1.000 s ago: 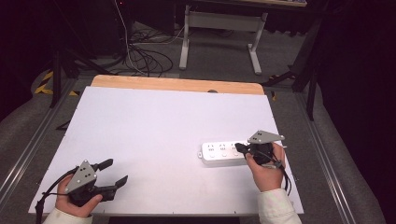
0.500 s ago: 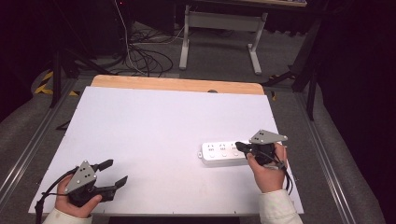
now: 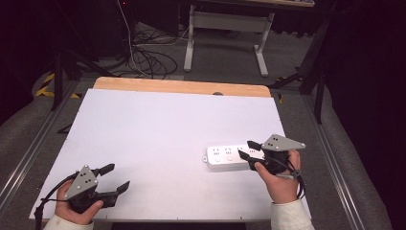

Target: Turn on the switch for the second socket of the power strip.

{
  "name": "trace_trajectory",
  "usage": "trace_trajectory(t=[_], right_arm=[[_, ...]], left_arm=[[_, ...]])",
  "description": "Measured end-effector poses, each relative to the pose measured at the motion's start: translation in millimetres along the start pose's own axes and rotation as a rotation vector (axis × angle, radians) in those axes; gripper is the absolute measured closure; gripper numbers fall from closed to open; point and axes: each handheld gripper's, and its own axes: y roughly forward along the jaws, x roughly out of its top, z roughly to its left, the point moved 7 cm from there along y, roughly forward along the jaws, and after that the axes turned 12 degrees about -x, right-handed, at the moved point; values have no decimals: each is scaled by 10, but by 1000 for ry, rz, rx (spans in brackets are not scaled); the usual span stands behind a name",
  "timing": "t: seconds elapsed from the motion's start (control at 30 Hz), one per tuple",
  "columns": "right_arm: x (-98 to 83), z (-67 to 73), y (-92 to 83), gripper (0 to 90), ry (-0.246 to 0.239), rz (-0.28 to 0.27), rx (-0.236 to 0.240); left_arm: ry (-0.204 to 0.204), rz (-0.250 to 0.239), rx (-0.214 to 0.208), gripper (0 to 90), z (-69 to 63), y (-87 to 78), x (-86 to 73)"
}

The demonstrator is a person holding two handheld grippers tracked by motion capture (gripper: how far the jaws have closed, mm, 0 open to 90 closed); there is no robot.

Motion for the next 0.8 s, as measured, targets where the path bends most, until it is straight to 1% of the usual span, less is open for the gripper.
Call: trace_trajectory(t=[0.1,0.17,0.23,0.3,0.47,0.63,0.8], right_arm=[[14,36,-43,353,15,-26,23],[9,68,-69,315,23,-34,42],[6,92,-100,270,35,-47,43],[-1,114,-132,255,33,-52,47],[-35,206,-196,202,23,-64,108],[-104,275,-200,177,5,-91,141],[-206,303,-204,167,18,-110,170]], left_arm=[[5,4,-5,216,-7,-3,0],[7,0,-9,211,-15,-8,5],[9,-1,-9,197,-18,-13,7],[12,-1,-14,177,-23,-15,5],[15,-10,-20,135,-28,-24,13],[17,-15,-16,130,-33,-31,21],[17,-18,-18,132,-42,-42,29]])
